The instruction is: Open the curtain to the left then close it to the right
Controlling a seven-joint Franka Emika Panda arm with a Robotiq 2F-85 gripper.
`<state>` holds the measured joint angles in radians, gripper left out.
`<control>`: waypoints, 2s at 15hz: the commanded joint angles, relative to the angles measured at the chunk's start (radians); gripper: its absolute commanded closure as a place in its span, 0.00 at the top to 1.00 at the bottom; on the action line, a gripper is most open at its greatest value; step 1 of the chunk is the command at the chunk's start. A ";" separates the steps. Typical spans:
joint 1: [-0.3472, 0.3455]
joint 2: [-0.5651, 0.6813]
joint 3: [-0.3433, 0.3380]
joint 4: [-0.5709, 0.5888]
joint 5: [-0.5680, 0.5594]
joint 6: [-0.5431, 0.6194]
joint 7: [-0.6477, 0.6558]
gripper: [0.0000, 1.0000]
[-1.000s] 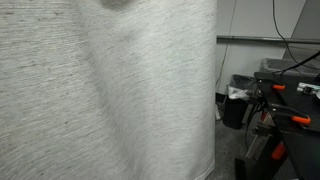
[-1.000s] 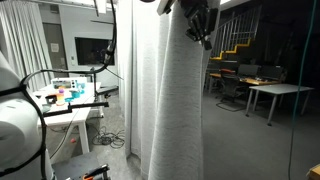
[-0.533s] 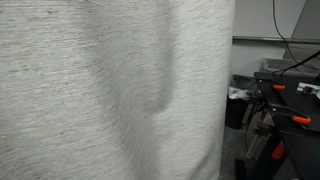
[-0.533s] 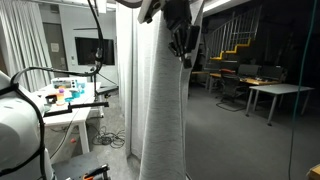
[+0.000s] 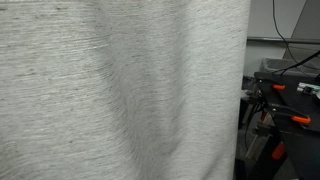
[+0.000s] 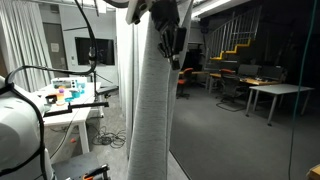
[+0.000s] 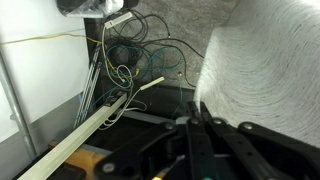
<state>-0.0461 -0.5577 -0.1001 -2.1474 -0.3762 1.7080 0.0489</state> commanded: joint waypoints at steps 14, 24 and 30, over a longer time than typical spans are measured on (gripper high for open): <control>-0.025 -0.100 0.006 -0.093 0.118 -0.150 -0.031 1.00; -0.021 -0.174 0.032 -0.110 0.143 -0.314 0.000 1.00; -0.016 -0.229 0.048 -0.106 0.151 -0.408 0.031 1.00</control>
<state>-0.0491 -0.7210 -0.0638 -2.2318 -0.2505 1.3452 0.0603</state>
